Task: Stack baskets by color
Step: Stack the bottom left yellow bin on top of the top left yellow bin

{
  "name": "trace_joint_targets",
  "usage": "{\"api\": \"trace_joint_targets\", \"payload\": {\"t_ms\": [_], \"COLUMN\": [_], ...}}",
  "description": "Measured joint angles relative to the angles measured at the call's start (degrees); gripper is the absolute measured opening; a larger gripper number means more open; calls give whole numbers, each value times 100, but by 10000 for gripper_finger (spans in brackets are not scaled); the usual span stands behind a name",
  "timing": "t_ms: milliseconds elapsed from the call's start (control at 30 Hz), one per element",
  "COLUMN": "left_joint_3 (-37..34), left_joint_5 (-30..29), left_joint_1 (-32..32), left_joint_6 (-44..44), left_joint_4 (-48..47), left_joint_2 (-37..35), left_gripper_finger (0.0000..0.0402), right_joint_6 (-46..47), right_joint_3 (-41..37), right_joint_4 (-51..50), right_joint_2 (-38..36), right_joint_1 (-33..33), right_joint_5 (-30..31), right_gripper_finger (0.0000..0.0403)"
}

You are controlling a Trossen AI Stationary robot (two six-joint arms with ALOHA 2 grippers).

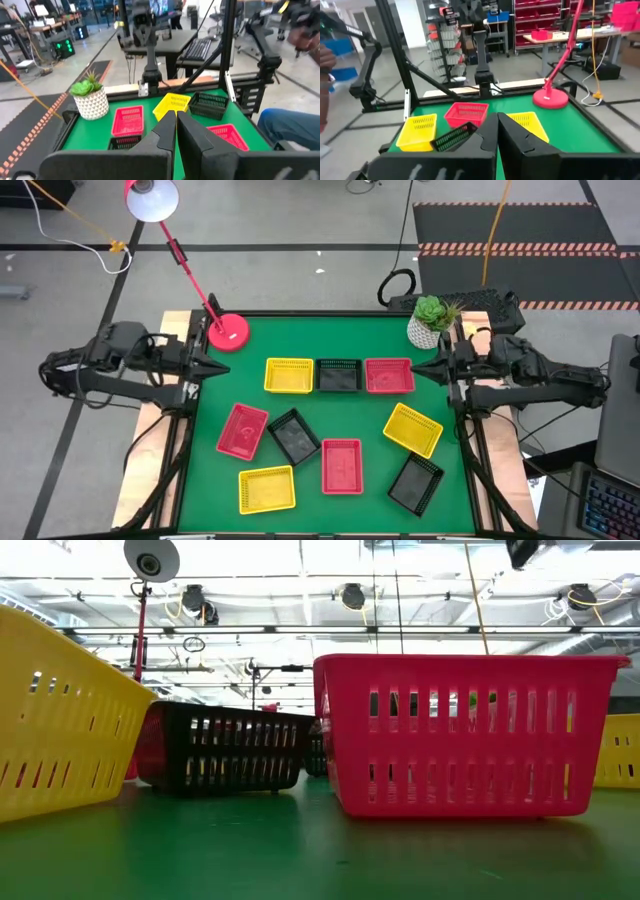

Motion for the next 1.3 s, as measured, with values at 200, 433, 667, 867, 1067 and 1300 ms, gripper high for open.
{"api": "trace_joint_targets", "payload": {"t_ms": [200, 433, 667, 867, 1067, 1300], "left_joint_3": [0, -2, -2, 270, 1369, 2190], "left_joint_5": [-326, -419, -351, -348, -957, -1053], "left_joint_1": [1, 1, -7, -355, -930, -1350], "left_joint_6": [16, 130, -159, -83, -284, -431], "left_joint_4": [2, 2, -55, -589, -2088, -3317], "left_joint_2": [447, 899, 1260, 1617, 2360, 3226], "left_gripper_finger": [19, 19, 19, 20, 20, 47], "right_joint_6": [-143, -134, 400, 725, 727, 825], "right_joint_3": [1020, 1669, 1264, 565, 244, 36], "right_joint_4": [-711, -1068, -861, -122, 369, 641], "right_joint_2": [732, 1208, 1219, 1225, 1217, 1262], "right_joint_1": [0, 0, 0, 130, 244, 674], "right_joint_5": [7, 20, 21, 29, 57, 467], "right_gripper_finger": [0, 0, 0, 0, 0, 0]}}
